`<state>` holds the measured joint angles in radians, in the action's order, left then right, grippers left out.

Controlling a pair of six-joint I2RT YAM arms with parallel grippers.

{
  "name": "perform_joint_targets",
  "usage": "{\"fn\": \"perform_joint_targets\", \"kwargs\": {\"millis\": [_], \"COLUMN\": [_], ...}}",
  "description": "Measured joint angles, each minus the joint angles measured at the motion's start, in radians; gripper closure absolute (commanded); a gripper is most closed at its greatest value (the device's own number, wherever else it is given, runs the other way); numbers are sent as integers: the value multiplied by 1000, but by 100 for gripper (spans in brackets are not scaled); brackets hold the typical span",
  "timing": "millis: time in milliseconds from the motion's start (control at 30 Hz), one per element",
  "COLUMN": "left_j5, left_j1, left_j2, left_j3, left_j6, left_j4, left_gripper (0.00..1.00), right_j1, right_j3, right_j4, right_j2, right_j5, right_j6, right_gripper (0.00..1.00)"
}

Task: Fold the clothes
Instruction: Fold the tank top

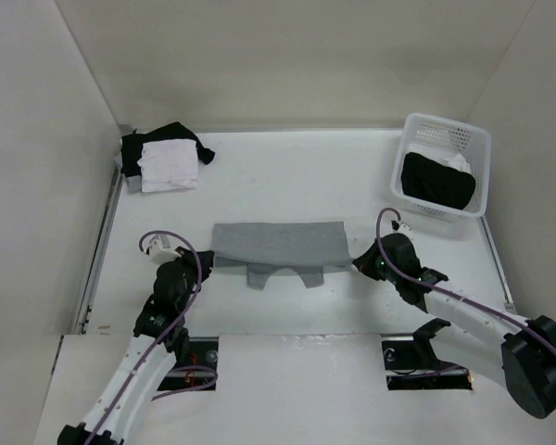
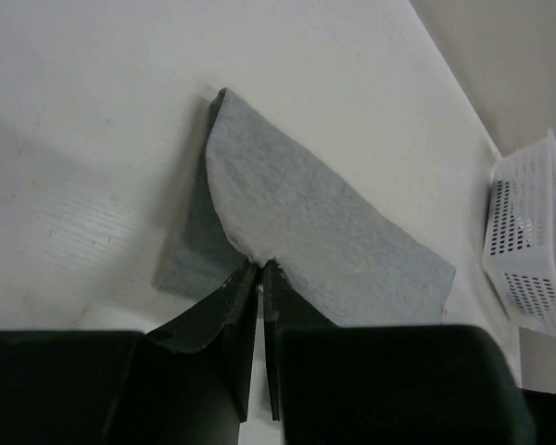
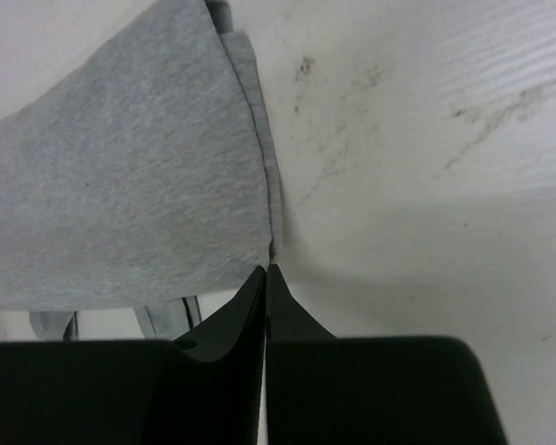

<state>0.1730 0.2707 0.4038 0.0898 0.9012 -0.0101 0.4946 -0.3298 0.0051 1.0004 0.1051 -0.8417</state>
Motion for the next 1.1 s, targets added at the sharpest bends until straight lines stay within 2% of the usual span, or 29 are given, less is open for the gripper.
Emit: {"fn": "perform_joint_targets", "kwargs": {"millis": [33, 100, 200, 300, 400, 500, 633, 767, 933, 1100], "left_j5": [2, 18, 65, 110, 126, 117, 138, 172, 185, 185], "left_j1": [0, -3, -29, -68, -77, -5, 259, 467, 539, 527], "left_j2": [-57, -100, -109, -112, -80, 85, 411, 666, 856, 898], "left_j3": [-12, -10, 7, 43, 88, 133, 157, 203, 282, 293], "left_j6": [12, 21, 29, 26, 19, 20, 32, 35, 39, 42], "left_j4": [69, 129, 215, 278, 254, 143, -62, -190, -340, -407], "left_gripper": [85, 81, 71, 70, 72, 72, 72, 72, 73, 73], "right_j1": [18, 46, 77, 95, 87, 50, -8, -24, -24, -30], "right_j3": [5, 10, 19, 19, 16, -3, -64, -81, -76, -44], "right_j4": [-18, -29, -53, -76, -75, -50, 27, 154, 285, 355], "right_j2": [-5, -6, -18, -47, -61, -7, 173, 286, 360, 375], "right_j5": [0, -2, -10, -10, -1, 9, 2, -37, -109, -152], "right_j6": [-22, -48, -71, -82, -72, -37, 6, 6, -38, -92], "right_gripper": [94, 84, 61, 52, 45, 45, 47, 48, 54, 60]}}
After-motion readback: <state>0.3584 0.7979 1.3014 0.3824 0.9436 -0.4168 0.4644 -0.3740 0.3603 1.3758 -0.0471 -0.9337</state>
